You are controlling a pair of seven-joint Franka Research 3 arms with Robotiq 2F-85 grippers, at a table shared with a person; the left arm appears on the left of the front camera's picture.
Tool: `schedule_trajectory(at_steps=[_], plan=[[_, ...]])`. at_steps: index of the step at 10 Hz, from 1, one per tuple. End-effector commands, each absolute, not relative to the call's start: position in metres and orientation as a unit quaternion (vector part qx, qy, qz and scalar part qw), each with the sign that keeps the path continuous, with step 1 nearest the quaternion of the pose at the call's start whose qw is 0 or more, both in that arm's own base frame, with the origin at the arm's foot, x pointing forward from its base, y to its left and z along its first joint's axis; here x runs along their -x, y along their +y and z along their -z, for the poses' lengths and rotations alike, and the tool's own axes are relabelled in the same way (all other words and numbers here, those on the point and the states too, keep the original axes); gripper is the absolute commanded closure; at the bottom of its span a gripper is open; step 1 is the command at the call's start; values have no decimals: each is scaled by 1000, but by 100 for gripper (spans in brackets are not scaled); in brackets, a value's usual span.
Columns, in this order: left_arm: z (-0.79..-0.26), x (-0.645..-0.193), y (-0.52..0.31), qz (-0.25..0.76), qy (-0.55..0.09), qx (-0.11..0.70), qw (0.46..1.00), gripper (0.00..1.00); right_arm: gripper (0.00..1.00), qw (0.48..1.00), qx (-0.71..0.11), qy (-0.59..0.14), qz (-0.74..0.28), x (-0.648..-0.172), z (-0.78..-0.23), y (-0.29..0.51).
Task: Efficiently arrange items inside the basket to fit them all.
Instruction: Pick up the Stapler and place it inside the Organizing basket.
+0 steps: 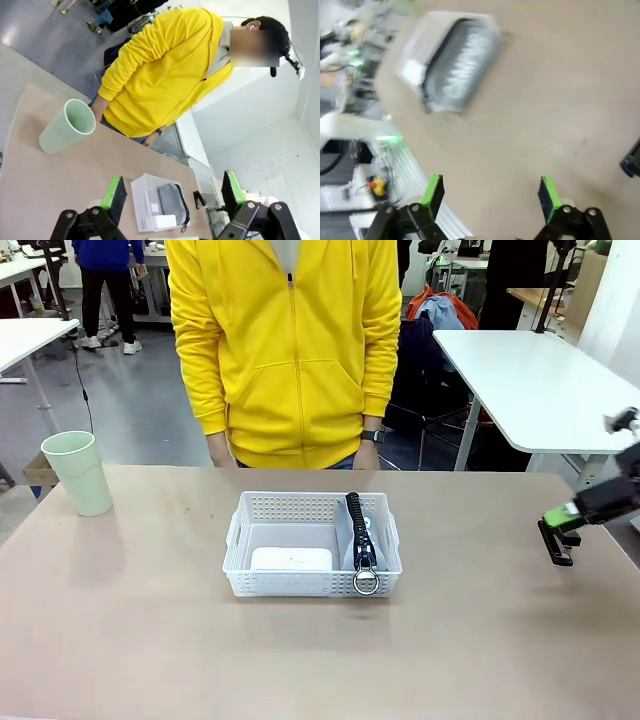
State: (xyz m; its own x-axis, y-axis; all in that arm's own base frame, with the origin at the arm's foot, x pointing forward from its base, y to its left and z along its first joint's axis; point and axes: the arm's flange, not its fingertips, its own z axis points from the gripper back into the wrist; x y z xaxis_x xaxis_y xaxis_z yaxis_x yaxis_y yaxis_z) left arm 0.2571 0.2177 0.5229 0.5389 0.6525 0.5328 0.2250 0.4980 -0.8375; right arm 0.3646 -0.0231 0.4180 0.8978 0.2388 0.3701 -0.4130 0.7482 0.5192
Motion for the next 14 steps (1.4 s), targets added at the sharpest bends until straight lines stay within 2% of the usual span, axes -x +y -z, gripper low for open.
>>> schedule_trajectory(at_steps=[1, 3, 5, 7, 8, 9, 10, 11, 12, 14], plan=[[-521, -257, 217, -138, -470, 483, 726, 0, 0, 995, -81, -31, -58, -366, -424, 5], [-521, -257, 217, -138, -470, 483, 726, 0, 0, 997, 75, -20, 14, -373, -422, 21], [-521, -257, 217, -138, -470, 483, 726, 0, 0, 995, 100, 0, 31, -384, -421, 18], [-521, -257, 217, -138, -470, 483, 726, 0, 0, 993, 86, -14, 78, -386, -421, 9], [-521, -257, 217, -138, -470, 483, 726, 0, 0, 989, 41, -66, 125, -384, -425, 6], [-521, -257, 217, -138, -470, 483, 726, 0, 0, 991, 114, -35, 55, -377, -409, 1], [-521, -257, 217, -138, -470, 483, 726, 0, 0, 991, 114, -35, 55, -377, -409, 1], [-521, -257, 217, -138, -470, 483, 726, 0, 0, 992, 92, -33, 84, -377, -413, -6], [-521, -257, 217, -138, -470, 483, 726, 0, 0, 994, 80, -50, 50, -369, -414, -5], [-521, -257, 217, -138, -470, 483, 726, 0, 0, 997, 6, -47, 62, -386, -412, -25]])
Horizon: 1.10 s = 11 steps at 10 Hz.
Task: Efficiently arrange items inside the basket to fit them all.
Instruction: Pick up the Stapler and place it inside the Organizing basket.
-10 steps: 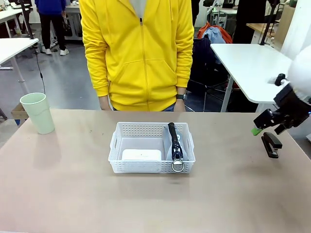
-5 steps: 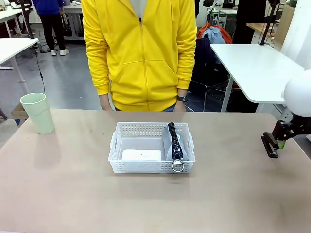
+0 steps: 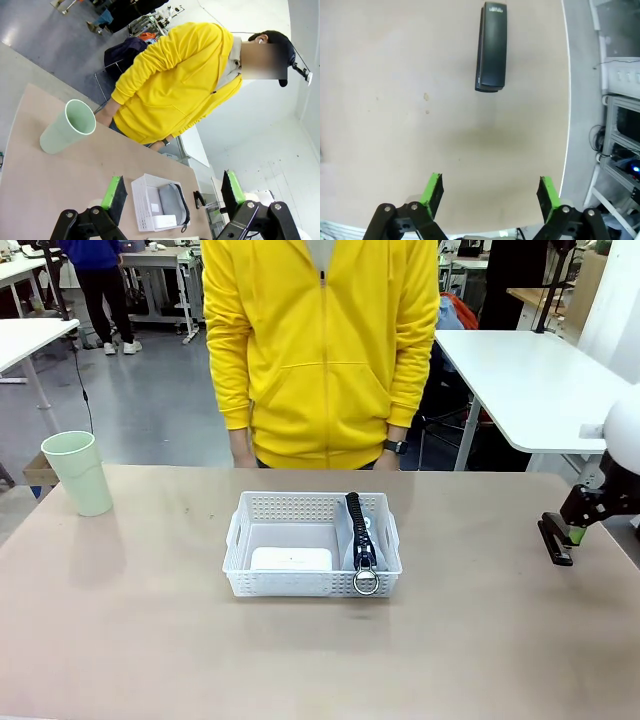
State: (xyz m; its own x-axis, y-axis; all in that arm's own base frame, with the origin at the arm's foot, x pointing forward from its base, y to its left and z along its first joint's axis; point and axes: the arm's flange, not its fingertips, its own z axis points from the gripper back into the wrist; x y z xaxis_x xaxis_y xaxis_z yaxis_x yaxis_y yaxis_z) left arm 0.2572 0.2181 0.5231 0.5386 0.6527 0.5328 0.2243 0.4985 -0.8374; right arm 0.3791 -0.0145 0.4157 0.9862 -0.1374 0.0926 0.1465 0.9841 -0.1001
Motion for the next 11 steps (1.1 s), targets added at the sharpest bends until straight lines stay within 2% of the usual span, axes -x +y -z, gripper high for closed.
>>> schedule_trajectory(at_steps=[1, 3, 5, 7, 11], plan=[[-521, -257, 217, -138, -470, 483, 726, 0, 0, 997, -10, -38, 64, -403, -406, -36], [-521, -257, 217, -138, -470, 483, 726, 0, 0, 993, -14, -39, 111, -436, -392, -51], [-521, -257, 217, -138, -470, 483, 726, 0, 0, 994, -22, -31, 105, -467, -379, -63], [-521, -257, 217, -138, -470, 483, 726, 0, 0, 994, -35, 2, 108, -496, -360, -65], [-521, -257, 217, -138, -470, 483, 726, 0, 0, 989, -9, 66, 129, -529, -334, -58]])
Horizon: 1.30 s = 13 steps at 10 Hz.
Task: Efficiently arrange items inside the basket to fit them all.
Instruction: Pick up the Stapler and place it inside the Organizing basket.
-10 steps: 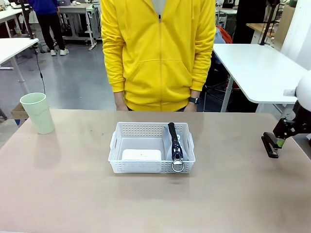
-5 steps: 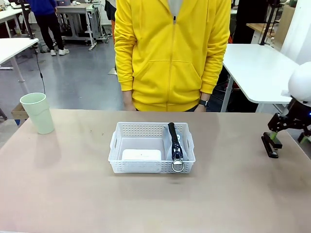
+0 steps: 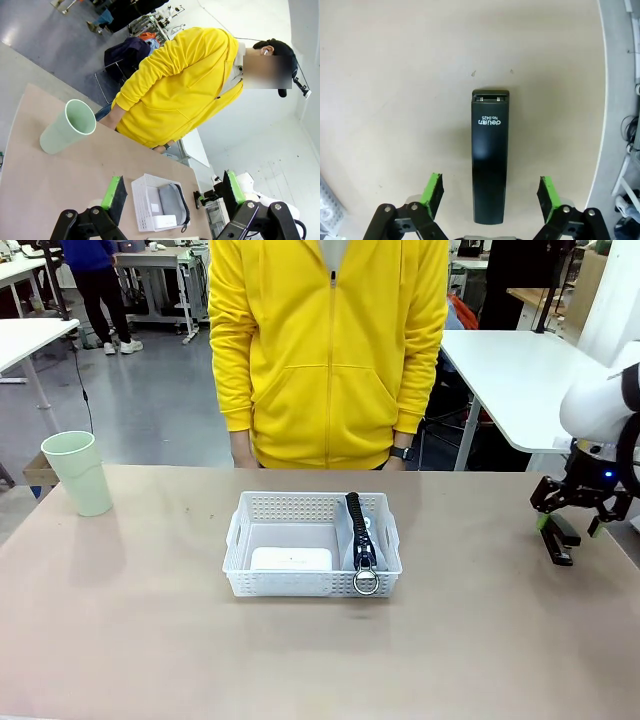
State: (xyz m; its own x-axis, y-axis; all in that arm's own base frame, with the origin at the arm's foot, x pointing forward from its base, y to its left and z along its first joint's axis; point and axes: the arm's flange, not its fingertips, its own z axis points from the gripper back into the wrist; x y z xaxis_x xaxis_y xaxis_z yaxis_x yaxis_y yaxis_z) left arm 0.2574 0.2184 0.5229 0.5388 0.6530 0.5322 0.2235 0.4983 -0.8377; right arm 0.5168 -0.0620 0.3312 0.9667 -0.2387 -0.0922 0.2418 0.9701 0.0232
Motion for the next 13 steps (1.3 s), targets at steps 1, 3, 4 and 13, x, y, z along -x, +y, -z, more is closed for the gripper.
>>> schedule_trajectory(at_steps=[1, 3, 4, 13], plan=[[-521, -257, 217, -138, -470, 483, 726, 0, 0, 988, -4, 79, 136, -533, -327, -58], [-521, -257, 217, -138, -470, 483, 726, 0, 0, 986, -3, 97, 133, -538, -320, -57], [-521, -257, 217, -138, -470, 483, 726, 0, 0, 985, 1, 103, 135, -539, -317, -57], [-521, -257, 217, -138, -470, 483, 726, 0, 93, 981, 14, 115, 155, -546, -307, -55]])
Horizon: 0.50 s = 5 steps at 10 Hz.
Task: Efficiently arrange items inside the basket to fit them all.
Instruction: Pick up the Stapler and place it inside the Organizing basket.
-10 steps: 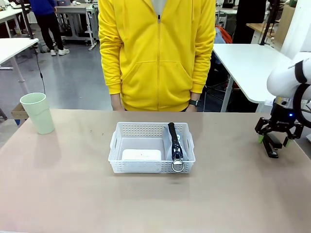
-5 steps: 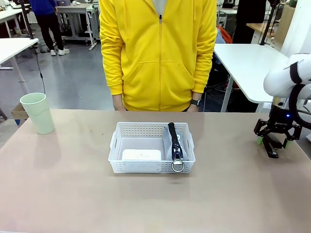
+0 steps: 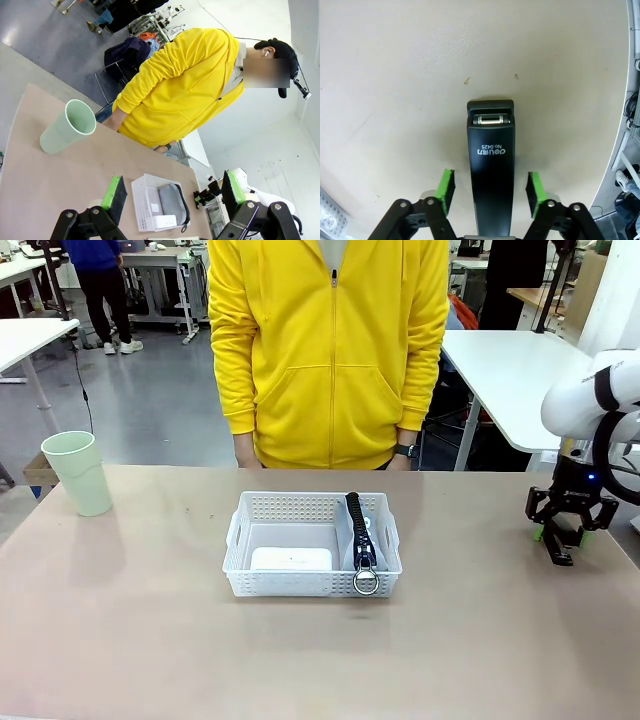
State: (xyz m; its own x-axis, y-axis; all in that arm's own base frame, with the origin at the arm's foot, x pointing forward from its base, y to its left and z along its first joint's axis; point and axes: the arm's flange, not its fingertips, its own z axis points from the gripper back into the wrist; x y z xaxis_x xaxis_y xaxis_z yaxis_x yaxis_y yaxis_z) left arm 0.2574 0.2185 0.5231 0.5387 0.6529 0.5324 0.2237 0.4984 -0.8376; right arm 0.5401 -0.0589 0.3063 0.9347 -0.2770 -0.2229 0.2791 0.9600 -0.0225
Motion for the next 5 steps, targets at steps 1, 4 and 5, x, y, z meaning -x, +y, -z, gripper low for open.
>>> schedule_trajectory(at_steps=[1, 4, 5], plan=[[-521, -257, 217, -138, -470, 483, 726, 0, 100, 982, 13, 112, 155, -546, -305, -54], [-521, -257, 217, -138, -470, 483, 726, 0, 96, 981, 7, 123, 148, -550, -294, -53], [-521, -257, 217, -138, -470, 483, 726, 0, 100, 981, 8, 125, 146, -551, -294, -52]])
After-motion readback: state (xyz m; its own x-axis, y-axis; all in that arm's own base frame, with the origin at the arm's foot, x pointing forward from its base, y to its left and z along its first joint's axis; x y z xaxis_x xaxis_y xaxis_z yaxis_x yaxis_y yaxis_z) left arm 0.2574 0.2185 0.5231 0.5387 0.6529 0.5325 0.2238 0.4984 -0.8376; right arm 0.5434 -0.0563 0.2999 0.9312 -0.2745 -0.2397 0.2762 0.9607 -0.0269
